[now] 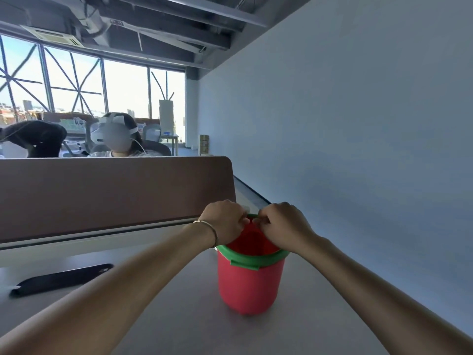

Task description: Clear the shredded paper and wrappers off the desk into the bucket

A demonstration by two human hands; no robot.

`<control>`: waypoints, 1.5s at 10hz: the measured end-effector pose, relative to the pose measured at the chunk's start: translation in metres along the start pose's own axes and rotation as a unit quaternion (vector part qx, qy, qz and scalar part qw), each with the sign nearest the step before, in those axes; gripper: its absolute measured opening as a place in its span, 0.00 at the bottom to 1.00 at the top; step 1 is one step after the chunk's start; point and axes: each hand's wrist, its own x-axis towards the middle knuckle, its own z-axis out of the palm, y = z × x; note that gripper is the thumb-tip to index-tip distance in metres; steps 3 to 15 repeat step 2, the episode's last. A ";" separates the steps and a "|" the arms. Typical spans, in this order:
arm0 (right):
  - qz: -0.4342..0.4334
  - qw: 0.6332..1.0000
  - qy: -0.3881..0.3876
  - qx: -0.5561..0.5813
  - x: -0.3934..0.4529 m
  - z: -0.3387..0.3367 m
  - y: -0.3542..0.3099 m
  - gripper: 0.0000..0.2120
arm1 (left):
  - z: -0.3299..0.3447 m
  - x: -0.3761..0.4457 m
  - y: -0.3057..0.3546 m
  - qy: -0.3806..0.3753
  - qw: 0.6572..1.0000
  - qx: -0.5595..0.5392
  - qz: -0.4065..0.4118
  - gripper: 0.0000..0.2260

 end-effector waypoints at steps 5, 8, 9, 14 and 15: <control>-0.063 0.992 0.101 0.031 -0.012 -0.001 -0.040 0.17 | -0.009 -0.043 -0.011 0.145 0.989 -0.016 -0.002 0.20; -0.063 0.992 0.101 0.031 -0.012 -0.001 -0.040 0.17 | -0.009 -0.043 -0.011 0.145 0.989 -0.016 -0.002 0.20; -0.063 0.992 0.101 0.031 -0.012 -0.001 -0.040 0.17 | -0.009 -0.043 -0.011 0.145 0.989 -0.016 -0.002 0.20; -0.063 0.992 0.101 0.031 -0.012 -0.001 -0.040 0.17 | -0.009 -0.043 -0.011 0.145 0.989 -0.016 -0.002 0.20; -0.063 0.992 0.101 0.031 -0.012 -0.001 -0.040 0.17 | -0.009 -0.043 -0.011 0.145 0.989 -0.016 -0.002 0.20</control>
